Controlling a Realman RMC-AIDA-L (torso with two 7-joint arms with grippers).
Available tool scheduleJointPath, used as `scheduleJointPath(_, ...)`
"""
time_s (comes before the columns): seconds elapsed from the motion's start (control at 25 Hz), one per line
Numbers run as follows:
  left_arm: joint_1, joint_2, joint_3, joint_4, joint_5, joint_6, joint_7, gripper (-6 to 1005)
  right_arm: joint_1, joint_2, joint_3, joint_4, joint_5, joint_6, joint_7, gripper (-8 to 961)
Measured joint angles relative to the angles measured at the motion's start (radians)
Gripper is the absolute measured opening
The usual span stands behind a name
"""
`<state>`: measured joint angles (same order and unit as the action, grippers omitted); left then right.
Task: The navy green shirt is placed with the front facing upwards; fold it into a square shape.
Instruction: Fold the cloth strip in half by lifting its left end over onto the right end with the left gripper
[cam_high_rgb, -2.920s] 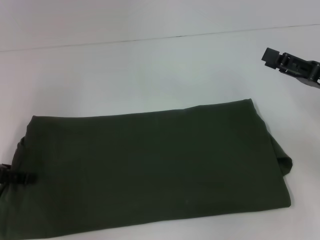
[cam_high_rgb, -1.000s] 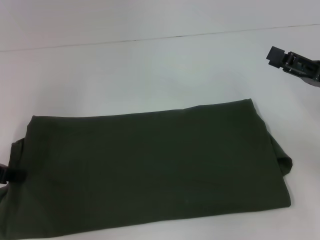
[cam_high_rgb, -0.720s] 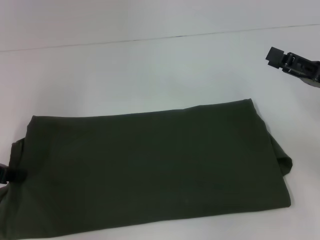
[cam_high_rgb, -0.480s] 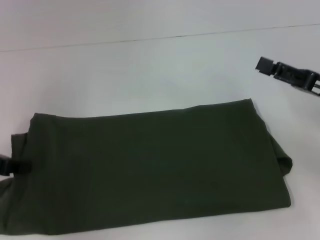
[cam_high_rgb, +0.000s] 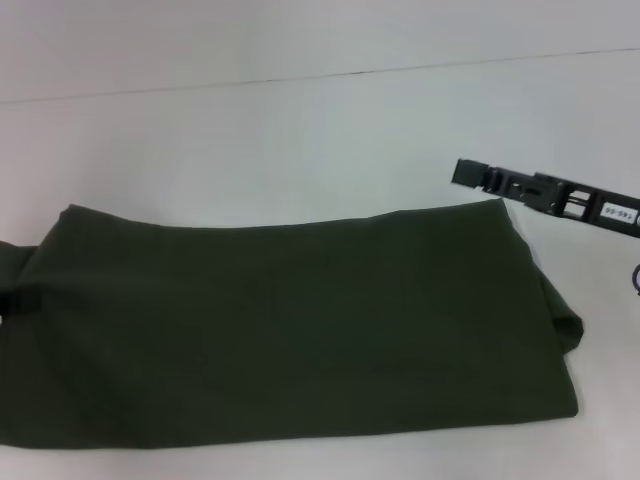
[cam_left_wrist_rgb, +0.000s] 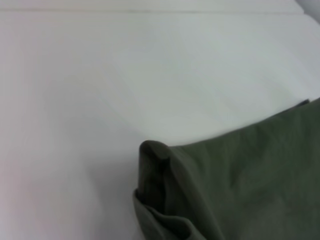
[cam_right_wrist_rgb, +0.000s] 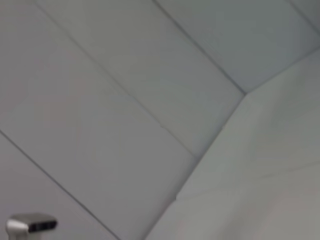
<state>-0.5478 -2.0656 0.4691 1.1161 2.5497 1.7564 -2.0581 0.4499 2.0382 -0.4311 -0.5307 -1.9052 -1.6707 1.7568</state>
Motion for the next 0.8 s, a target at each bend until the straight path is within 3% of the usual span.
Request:
scheduleJointPath(0.04,0.003,0.0,-0.007,0.01,-0.005,0.009,0.0,32,0.001,0.001,-0.006,0.0,0.0,0.004,0.0,625)
scheduleJointPath(0.28,0.019,0.003,-0.034,0.062,-0.009,0.045,0.001,32,0.006,0.002,-0.024,-0.005,0.0,0.003,0.006,456)
scheduleJointPath(0.6,0.022,0.027,-0.108,0.078,-0.009,0.061,0.003,32,0.015,0.005,-0.063,0.0,0.0,0.018,0.009,422)
scheduleJointPath(0.8,0.022,0.029,-0.116,0.107,-0.021,0.09,-0.002,32,0.059,0.038,-0.133,0.01,0.0,0.086,0.001,381)
